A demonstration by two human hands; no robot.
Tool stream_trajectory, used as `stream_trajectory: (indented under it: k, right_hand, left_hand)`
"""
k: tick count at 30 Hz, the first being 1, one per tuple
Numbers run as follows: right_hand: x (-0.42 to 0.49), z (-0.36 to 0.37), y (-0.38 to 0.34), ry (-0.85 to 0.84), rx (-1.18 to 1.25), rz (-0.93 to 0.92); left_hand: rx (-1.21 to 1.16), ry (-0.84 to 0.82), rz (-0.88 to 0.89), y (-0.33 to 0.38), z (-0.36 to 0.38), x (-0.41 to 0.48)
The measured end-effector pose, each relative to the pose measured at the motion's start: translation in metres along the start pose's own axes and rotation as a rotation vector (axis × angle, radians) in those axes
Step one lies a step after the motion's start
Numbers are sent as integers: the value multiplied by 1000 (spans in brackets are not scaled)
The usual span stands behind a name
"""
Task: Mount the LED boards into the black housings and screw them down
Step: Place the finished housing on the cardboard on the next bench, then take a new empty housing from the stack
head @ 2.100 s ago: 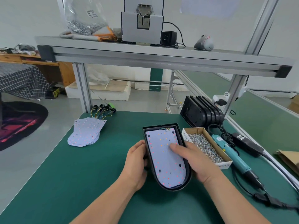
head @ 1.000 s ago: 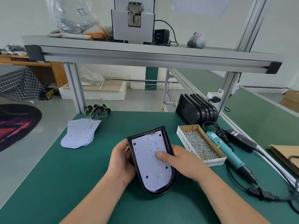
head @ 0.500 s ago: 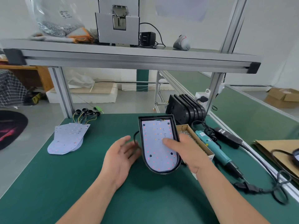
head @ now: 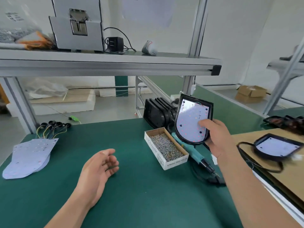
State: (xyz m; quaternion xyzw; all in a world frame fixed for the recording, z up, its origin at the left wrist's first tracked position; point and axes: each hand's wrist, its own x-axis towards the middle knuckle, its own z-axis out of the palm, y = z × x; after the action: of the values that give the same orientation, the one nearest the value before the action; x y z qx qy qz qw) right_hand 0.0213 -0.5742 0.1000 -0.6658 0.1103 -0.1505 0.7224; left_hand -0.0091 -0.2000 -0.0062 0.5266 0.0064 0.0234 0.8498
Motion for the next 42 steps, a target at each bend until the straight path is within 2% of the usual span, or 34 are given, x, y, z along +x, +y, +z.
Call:
stream_trajectory:
  k: [7,13,20,23,29,35,42]
  right_hand:
    - [31,-98,-11,234,-13,-16]
    - [45,-184,-1,505,-11,42]
    - [42,-243,14,701,-91,95]
    - [45,-254,15,773,-145,67]
    - [45,-245,14,831,-546,71]
    - [48,-240,24,865,-686,42]
    - [51,-241,27,914,-925,-94]
  left_hand:
    - [25,-14,-5,-7,-8,7]
    - [27,-35,-1,-10,-11,10]
    - [26,-70,-11,-10,-11,10]
    - [29,-77,-22,-8,-10,9]
    - [28,-91,-33,-6,-8,7]
    - [37,-81,-34,-5,-7,6]
    - [38,-77,-37,-4,-6,5]
